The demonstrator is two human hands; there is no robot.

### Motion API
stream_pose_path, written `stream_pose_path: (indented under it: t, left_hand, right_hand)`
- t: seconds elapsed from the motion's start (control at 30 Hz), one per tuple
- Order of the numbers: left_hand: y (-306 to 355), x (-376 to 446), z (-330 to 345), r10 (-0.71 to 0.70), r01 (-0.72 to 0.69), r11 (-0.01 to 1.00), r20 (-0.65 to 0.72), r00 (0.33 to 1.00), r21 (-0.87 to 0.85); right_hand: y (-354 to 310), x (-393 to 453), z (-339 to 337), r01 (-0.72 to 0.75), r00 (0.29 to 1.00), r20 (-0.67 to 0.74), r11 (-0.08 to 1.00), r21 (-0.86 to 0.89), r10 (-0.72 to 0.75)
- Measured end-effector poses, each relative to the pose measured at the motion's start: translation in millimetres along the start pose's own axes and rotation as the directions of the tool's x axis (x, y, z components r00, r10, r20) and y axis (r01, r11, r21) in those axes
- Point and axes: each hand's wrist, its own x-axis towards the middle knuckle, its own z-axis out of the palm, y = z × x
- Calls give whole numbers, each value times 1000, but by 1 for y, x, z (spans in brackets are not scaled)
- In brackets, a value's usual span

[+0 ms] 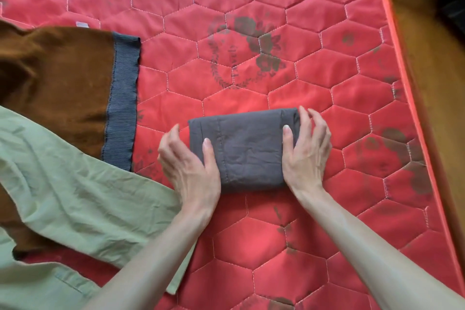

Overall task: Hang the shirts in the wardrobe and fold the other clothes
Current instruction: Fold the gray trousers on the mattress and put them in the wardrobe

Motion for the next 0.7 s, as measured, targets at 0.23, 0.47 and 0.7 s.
stream_pose_path:
  t: [0.23, 0.47, 0.7]
  left_hand:
    - [-13, 1, 18, 409, -472, 862, 295, 863, 184]
    - [-11, 6, 16, 322, -416, 872, 338, 884, 258]
    - [-2, 7, 0, -276, 318, 940, 270, 922, -124]
  right_hand:
    - [-8, -21, 6, 326, 926, 236, 940, -100, -296]
    - [-7, -16, 6, 235, 927, 300, 972, 8, -227]
    - [-5, -21, -23, -332, 937, 245, 850, 410, 248]
